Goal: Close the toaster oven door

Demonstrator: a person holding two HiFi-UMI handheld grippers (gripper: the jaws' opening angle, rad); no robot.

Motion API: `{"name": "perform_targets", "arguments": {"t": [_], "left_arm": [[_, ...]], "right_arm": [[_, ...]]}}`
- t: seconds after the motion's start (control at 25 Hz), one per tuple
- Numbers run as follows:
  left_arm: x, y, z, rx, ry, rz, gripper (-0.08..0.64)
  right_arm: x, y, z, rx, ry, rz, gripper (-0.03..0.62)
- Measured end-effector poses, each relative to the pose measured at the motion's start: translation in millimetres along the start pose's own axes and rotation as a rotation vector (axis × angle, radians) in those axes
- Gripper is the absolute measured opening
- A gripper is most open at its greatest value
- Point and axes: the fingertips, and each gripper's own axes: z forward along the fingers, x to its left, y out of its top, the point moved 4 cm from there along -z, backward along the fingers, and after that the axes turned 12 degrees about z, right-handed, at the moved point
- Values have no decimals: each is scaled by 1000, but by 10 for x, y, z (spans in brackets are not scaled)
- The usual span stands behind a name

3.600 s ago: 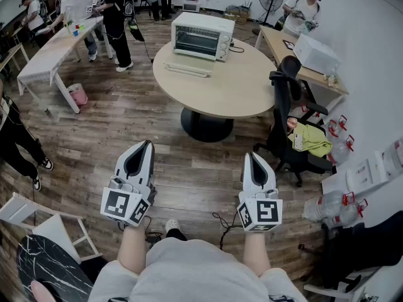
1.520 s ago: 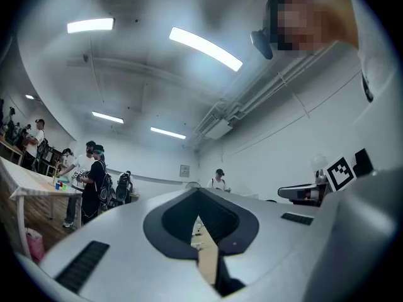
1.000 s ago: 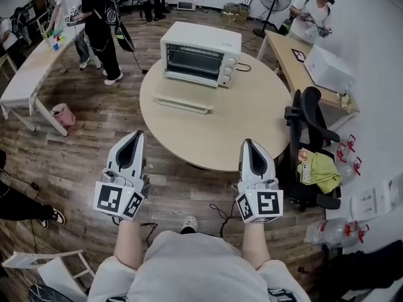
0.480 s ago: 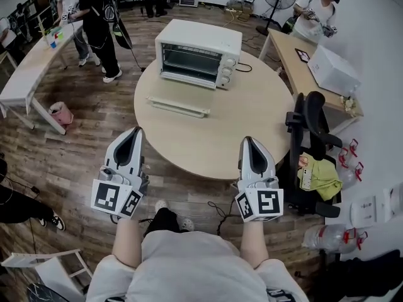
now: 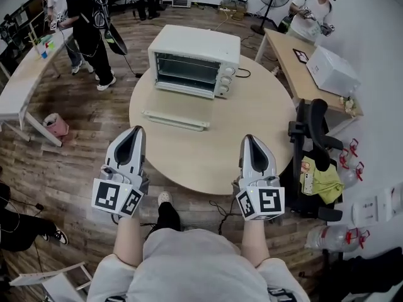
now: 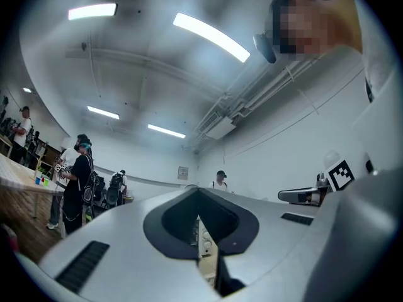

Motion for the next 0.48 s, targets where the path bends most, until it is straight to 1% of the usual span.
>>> {"name": "perform_targets", "arguments": {"t": [0.48], "left_arm": [[657,-312,863,1,-83,-16,6]], "right_arm": [[-63,-199,964,-4,-72,8,11]]}}
